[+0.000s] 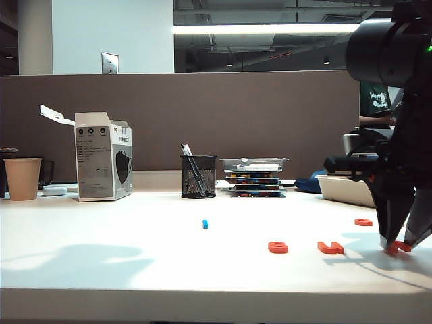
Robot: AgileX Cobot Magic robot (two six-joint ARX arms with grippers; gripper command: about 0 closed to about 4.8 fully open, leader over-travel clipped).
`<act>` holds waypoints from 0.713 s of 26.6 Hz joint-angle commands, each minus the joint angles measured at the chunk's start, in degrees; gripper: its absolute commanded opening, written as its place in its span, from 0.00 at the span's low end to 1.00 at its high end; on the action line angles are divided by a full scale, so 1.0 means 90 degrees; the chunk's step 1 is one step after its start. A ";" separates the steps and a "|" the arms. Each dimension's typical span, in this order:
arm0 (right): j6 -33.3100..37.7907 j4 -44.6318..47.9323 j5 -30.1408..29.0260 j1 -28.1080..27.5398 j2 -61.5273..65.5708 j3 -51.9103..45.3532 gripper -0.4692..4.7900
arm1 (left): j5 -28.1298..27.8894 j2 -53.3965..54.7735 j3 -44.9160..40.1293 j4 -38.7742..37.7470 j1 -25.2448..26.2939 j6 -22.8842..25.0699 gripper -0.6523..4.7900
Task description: Select the appropriate letters from the row of letter magnets placed on the table to arrange into the word "sun".
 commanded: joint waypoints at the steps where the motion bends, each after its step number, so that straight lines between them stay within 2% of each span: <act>1: 0.0032 0.0109 0.0029 0.0002 -0.0019 0.0019 0.29 | 0.0002 -0.0015 0.0019 -0.0002 -0.0007 0.0024 0.11; 10: 0.0036 0.0338 0.0005 0.0002 -0.0019 0.0017 0.30 | 0.0002 -0.0017 0.0019 -0.0005 -0.0005 0.0024 0.11; 13: 0.0036 0.0345 0.0007 0.0002 -0.0019 0.0017 0.44 | 0.0002 -0.0017 0.0019 -0.0002 -0.0005 0.0024 0.11; 19: 0.0027 0.0335 0.0007 0.0002 -0.0039 0.0104 0.44 | 0.0002 -0.0015 0.0019 -0.0002 -0.0005 0.0024 0.11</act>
